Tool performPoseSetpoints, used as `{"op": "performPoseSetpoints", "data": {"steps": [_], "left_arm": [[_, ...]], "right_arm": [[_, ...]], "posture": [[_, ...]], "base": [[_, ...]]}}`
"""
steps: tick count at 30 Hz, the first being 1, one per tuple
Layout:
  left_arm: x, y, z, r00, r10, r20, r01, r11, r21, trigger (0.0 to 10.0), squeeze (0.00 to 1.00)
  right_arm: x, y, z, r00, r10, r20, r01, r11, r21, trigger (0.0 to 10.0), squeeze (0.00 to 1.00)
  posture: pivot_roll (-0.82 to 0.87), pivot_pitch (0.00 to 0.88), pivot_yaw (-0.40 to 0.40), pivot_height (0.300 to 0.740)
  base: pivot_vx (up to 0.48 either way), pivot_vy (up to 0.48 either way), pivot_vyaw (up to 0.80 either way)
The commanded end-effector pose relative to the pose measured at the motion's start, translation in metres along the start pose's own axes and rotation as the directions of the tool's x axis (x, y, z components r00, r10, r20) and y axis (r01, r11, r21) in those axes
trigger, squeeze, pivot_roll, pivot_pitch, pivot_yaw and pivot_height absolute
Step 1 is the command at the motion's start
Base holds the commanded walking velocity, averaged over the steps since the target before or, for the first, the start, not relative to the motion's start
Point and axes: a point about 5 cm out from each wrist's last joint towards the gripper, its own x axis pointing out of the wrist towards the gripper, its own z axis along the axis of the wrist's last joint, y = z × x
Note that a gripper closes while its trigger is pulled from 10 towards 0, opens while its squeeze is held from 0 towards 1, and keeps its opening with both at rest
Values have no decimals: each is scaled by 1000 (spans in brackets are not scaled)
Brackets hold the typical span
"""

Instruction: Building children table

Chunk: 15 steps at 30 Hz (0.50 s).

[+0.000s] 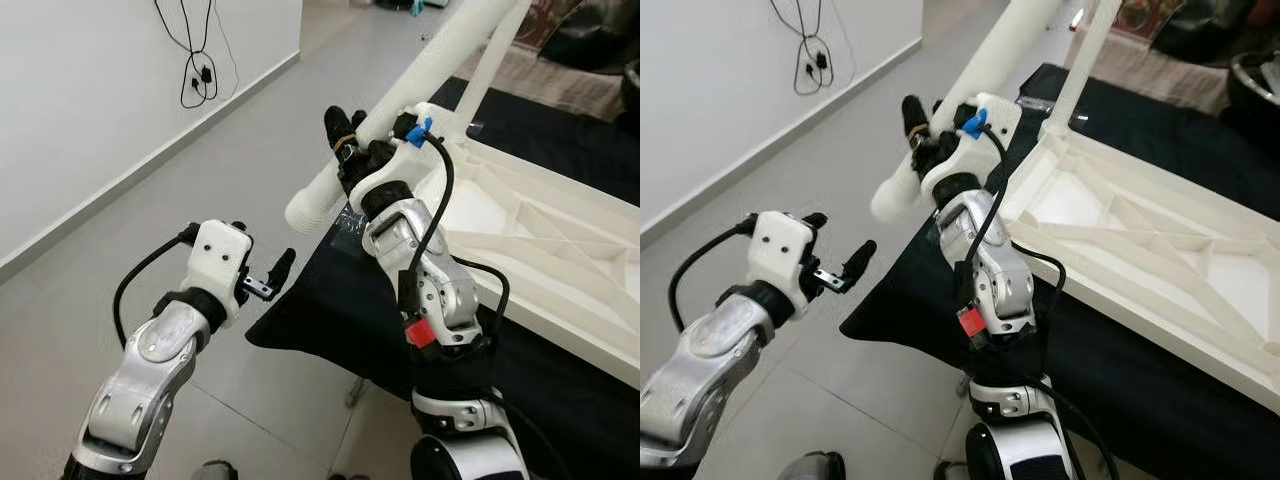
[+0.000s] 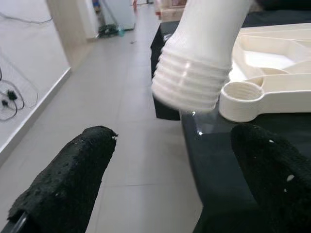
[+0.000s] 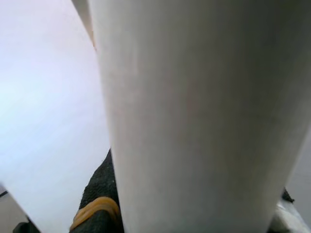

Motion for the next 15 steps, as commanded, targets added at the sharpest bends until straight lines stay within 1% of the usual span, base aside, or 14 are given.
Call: {"op": "performPoseSetpoints", "data": {"steps": [1, 3, 5, 9, 12, 15], "left_arm": [[7, -5, -6, 998, -62, -15, 62, 998, -3, 10000, 0], [14, -12, -7, 989, -148, -10, 148, 989, -31, 10000, 0], [18, -17, -7, 979, -206, -6, 205, 978, -39, 10000, 0], [19, -18, -7, 976, -218, -5, 218, 975, -36, 10000, 0], [26, -18, -10, 972, -235, -22, 235, 972, 16, 10000, 0], [29, -15, -13, 971, -236, -31, 237, 971, 42, 10000, 0]], "right_arm": [[-5, 5, -2, 999, 34, -4, -33, 999, 21, 10000, 0], [-8, 6, -5, 999, 50, -16, -50, 998, 24, 10000, 0], [-10, 7, -7, 998, 62, -26, -61, 998, 29, 10000, 0], [-11, 8, -8, 997, 66, -33, -65, 997, 34, 10000, 0], [-15, 11, -15, 994, 92, -65, -90, 995, 43, 10000, 0], [-19, 13, -19, 988, 122, -89, -120, 992, 32, 10000, 0]], "posture": [[136, 69, -79, 740], [139, 72, -80, 740], [140, 75, -80, 740], [140, 75, -80, 740], [139, 80, -78, 740], [142, 84, -80, 740]], "base": [[0, 0, 0], [0, 0, 0], [0, 0, 0], [0, 0, 0], [0, 0, 0], [0, 0, 0]]}}
